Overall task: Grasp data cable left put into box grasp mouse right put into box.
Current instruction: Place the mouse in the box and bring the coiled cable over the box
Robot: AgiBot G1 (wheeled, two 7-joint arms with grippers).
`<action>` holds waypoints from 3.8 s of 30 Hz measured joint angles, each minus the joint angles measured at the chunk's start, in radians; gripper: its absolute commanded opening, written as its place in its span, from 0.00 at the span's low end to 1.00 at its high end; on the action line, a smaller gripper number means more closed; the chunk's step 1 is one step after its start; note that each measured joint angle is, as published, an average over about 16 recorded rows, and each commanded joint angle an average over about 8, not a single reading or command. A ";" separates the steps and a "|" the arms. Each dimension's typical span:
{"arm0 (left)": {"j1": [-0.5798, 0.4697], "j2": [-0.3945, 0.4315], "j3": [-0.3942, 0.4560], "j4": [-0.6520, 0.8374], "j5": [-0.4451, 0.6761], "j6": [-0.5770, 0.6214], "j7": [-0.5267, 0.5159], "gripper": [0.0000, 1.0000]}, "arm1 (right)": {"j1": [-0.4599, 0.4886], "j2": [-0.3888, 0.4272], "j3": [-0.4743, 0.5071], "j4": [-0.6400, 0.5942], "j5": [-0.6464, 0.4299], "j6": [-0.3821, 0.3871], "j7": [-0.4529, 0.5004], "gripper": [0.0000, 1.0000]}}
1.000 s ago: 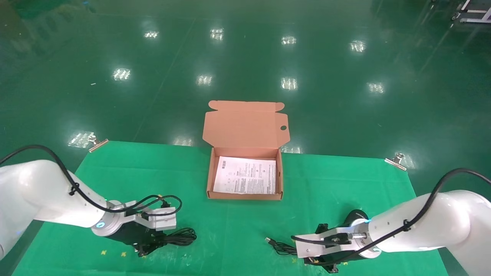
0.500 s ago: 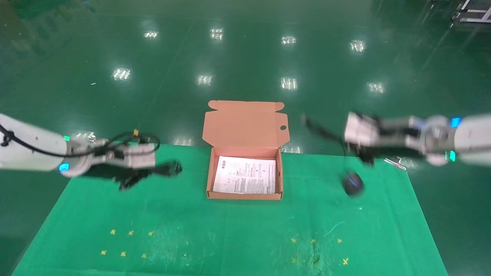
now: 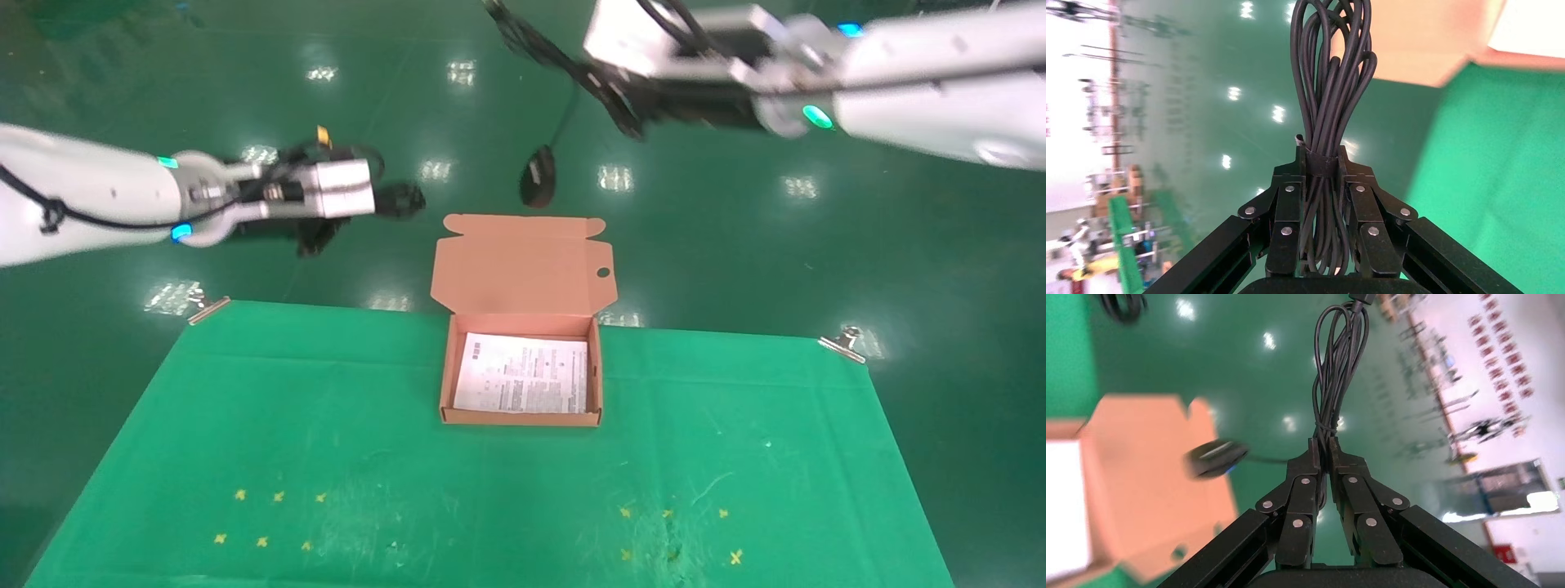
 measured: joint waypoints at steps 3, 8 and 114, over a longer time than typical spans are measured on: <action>-0.016 0.011 -0.008 0.004 0.004 -0.018 -0.008 0.00 | 0.029 -0.044 0.008 -0.058 0.023 0.018 -0.045 0.00; -0.037 0.018 -0.019 0.009 0.003 -0.034 -0.014 0.00 | 0.061 -0.093 0.017 -0.136 0.053 0.031 -0.103 0.00; 0.206 0.291 0.147 0.307 -0.344 -0.251 0.427 0.37 | -0.110 0.180 -0.337 0.003 0.068 0.034 0.334 1.00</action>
